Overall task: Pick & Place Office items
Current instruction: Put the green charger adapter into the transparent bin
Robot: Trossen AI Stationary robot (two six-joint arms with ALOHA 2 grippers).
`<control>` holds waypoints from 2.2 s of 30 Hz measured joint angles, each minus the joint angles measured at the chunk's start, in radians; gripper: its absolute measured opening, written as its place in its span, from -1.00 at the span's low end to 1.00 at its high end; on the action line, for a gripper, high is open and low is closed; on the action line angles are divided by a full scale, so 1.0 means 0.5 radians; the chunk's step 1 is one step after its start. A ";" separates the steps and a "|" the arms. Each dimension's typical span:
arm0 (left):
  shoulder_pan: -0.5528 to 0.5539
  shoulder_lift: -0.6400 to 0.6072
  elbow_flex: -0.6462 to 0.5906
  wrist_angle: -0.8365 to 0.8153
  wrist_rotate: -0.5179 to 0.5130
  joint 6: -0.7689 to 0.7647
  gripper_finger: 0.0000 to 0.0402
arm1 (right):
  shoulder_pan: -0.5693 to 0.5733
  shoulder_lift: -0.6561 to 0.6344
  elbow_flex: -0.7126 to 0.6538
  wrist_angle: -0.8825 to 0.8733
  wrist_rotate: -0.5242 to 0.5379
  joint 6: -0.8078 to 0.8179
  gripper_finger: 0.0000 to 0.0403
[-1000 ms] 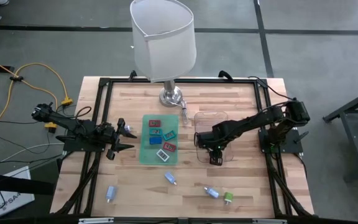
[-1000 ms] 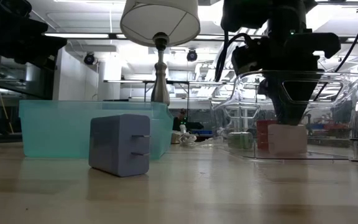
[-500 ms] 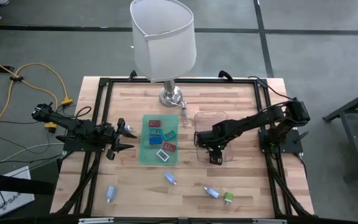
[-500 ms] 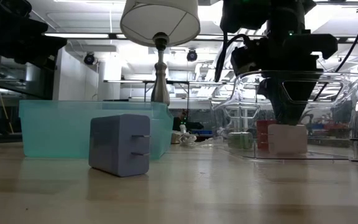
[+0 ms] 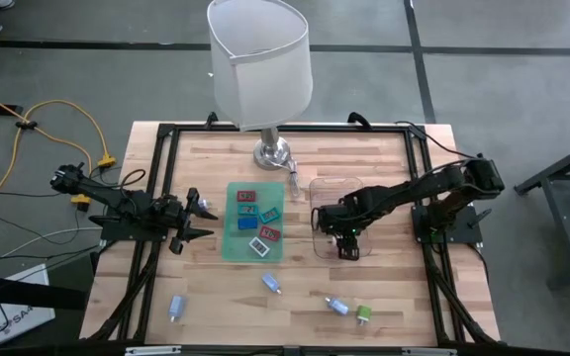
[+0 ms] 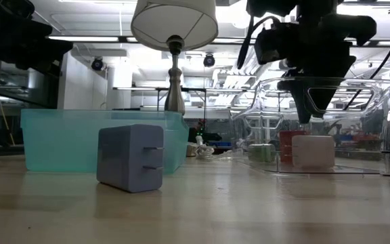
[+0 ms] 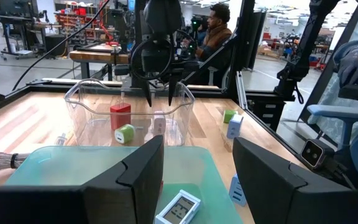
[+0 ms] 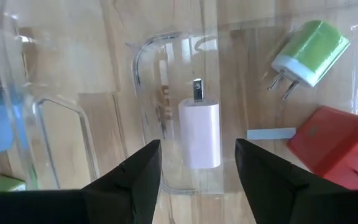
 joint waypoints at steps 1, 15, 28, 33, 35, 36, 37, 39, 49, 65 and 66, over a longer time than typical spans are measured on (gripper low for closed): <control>-0.001 0.000 0.000 -0.001 0.000 0.000 -0.07 | 0.000 0.000 0.000 -0.001 0.000 0.000 -0.05; -0.001 0.000 0.000 -0.001 0.000 0.001 -0.07 | -0.020 -0.076 0.000 0.003 0.003 -0.092 -0.05; 0.000 0.000 0.000 0.000 0.000 0.000 -0.07 | -0.048 -0.203 0.000 -0.015 0.064 -0.114 0.08; 0.000 0.000 0.000 0.000 0.000 0.000 -0.07 | -0.047 -0.288 0.001 -0.008 0.108 -0.142 0.31; -0.001 0.000 0.000 -0.001 0.000 0.000 -0.07 | -0.034 -0.341 -0.001 -0.026 0.105 -0.140 0.37; 0.000 0.000 0.000 0.000 0.000 0.000 -0.07 | -0.023 -0.354 -0.001 -0.033 0.105 -0.136 0.39; 0.000 0.000 0.000 0.000 0.000 0.000 -0.07 | -0.008 -0.366 0.000 -0.025 0.110 -0.132 0.40; 0.000 0.000 0.000 -0.001 0.000 0.000 -0.07 | 0.030 -0.423 0.000 -0.036 0.109 -0.109 0.42; 0.000 0.000 0.000 -0.001 0.000 0.000 -0.07 | 0.384 -0.555 0.001 -0.068 0.095 -0.082 0.42; 0.000 0.000 0.000 -0.001 0.000 0.000 -0.07 | 0.999 -0.466 0.001 0.039 0.058 -0.254 0.42; 0.000 0.000 0.000 -0.001 0.000 0.000 -0.07 | 1.034 -0.439 0.001 0.084 0.058 -0.256 0.42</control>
